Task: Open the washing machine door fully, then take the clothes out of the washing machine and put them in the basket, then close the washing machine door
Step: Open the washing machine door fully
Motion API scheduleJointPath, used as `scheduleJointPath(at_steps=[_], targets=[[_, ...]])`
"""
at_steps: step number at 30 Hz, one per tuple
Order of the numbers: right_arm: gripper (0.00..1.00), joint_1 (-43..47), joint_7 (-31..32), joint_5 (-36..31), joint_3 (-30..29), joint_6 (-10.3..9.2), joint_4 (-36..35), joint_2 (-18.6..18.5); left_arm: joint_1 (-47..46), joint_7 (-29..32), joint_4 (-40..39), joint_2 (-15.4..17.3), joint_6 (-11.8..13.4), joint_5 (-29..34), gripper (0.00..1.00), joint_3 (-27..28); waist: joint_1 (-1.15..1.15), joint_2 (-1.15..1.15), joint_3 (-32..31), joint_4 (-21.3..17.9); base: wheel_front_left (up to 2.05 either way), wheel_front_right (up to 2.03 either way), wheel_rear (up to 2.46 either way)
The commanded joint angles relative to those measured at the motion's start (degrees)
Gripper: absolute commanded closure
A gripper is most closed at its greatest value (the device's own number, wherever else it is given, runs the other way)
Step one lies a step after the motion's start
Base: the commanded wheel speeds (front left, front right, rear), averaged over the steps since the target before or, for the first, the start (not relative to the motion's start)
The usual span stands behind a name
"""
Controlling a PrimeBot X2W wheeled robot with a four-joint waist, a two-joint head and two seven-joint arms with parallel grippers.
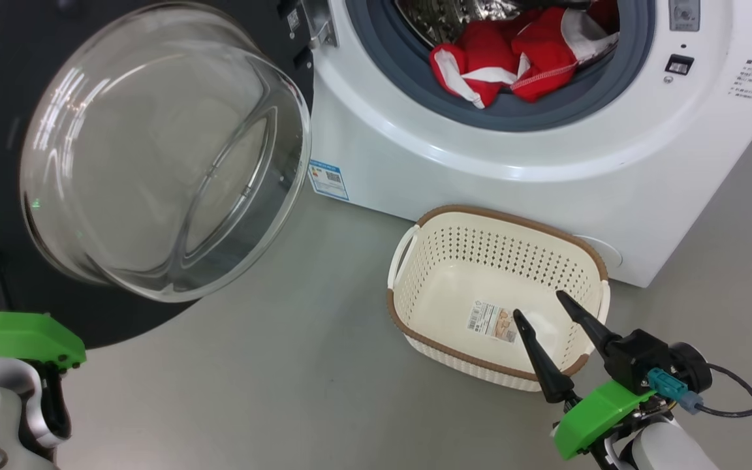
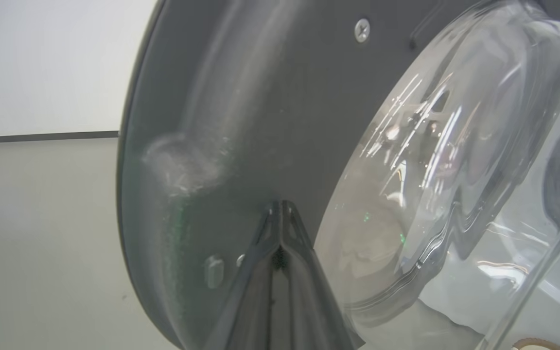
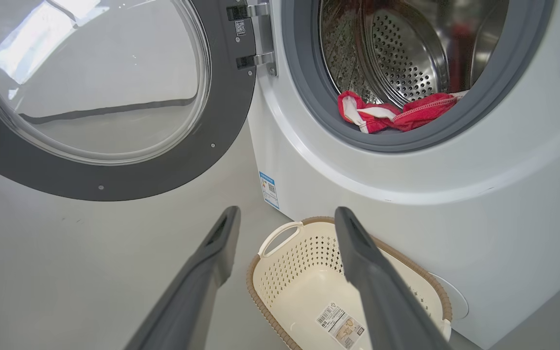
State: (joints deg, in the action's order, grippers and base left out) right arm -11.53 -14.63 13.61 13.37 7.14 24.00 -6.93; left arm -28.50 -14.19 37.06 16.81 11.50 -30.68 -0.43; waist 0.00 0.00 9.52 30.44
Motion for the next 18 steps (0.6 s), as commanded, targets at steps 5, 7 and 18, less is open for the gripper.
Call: scheduleJointPath(at_steps=[5,7,18], targets=[[0.0,1.2,-0.4,1.1,0.1,0.35,-2.3,1.3,0.0,-0.6,-5.9,3.2,-1.3,-0.1,0.58,1.8,0.0,0.0,-2.2,-0.7,0.0,0.0,0.0],[0.0,1.3,-0.4,1.2,-0.5,0.35,-3.1,1.6,1.2,-0.5,-9.8,3.2,-0.9,0.0,0.16,1.8,0.0,0.0,-2.9,-1.4,0.0,0.0,0.0],[0.0,1.5,-0.4,4.3,-3.8,0.35,-8.8,3.2,7.5,5.0,-34.1,3.7,0.2,-0.1,0.0,-0.1,0.0,0.0,-5.7,-8.6,0.0,0.0,0.0]])
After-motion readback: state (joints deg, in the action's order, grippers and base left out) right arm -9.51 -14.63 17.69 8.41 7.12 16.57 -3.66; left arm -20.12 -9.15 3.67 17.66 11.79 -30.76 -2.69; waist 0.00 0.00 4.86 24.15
